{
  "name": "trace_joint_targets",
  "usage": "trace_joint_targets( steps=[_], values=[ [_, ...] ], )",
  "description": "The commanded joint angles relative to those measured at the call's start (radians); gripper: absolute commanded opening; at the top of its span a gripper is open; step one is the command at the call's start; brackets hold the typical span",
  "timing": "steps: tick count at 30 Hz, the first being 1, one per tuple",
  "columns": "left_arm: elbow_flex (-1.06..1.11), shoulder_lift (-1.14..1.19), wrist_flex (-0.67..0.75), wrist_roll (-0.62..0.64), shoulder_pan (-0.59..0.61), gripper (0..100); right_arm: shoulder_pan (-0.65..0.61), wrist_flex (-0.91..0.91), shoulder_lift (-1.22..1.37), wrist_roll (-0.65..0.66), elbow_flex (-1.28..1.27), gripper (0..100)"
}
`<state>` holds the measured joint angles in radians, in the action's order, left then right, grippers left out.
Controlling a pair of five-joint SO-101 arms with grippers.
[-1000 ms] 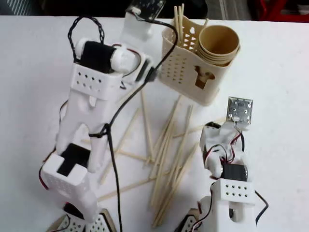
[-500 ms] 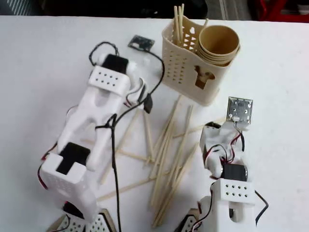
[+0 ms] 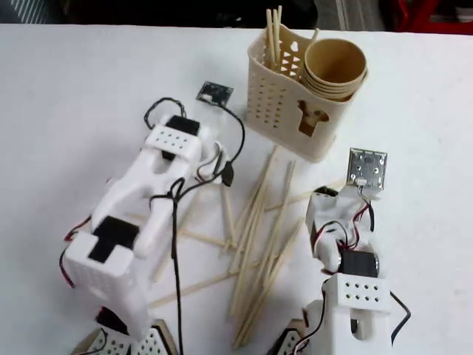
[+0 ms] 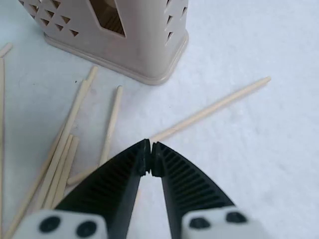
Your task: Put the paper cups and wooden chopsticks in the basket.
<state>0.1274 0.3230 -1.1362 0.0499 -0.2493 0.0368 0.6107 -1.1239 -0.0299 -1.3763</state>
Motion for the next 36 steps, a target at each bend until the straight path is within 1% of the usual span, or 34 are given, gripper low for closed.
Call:
trace_joint_targets(
  steps=[1,10,11,15,17,23,28,31,36],
  values=[
    [-0.109,0.081,-0.026,0.012,0.012,28,0.005,-0.016,-0.008,-0.006,0.006,1.7],
    [-0.555,0.403,-0.368,0.012,0.012,27,0.005,-0.016,-0.008,-0.003,0.006,1.7],
    [-0.597,0.433,-0.393,0.012,0.012,25,0.005,-0.016,-0.008,-0.003,0.006,1.7],
    [-0.730,0.521,-0.456,0.005,0.004,12,0.005,-0.016,-0.008,-0.003,0.006,1.7],
    [-0.778,0.549,-0.482,0.005,0.004,9,0.005,-0.016,-0.010,-0.003,0.006,1.7],
    [-0.822,0.572,-0.514,0.005,0.004,2,0.005,-0.016,-0.013,-0.002,0.006,1.7],
    [-0.825,0.561,-0.548,0.003,0.002,2,0.005,-0.016,-0.013,-0.002,0.006,1.7],
    [-0.825,0.512,-0.577,0.003,0.004,2,0.005,-0.016,-0.013,-0.002,0.006,1.7],
    [-0.816,0.364,-0.618,0.003,0.004,2,0.005,-0.016,-0.015,-0.002,0.006,1.7]
  ],
)
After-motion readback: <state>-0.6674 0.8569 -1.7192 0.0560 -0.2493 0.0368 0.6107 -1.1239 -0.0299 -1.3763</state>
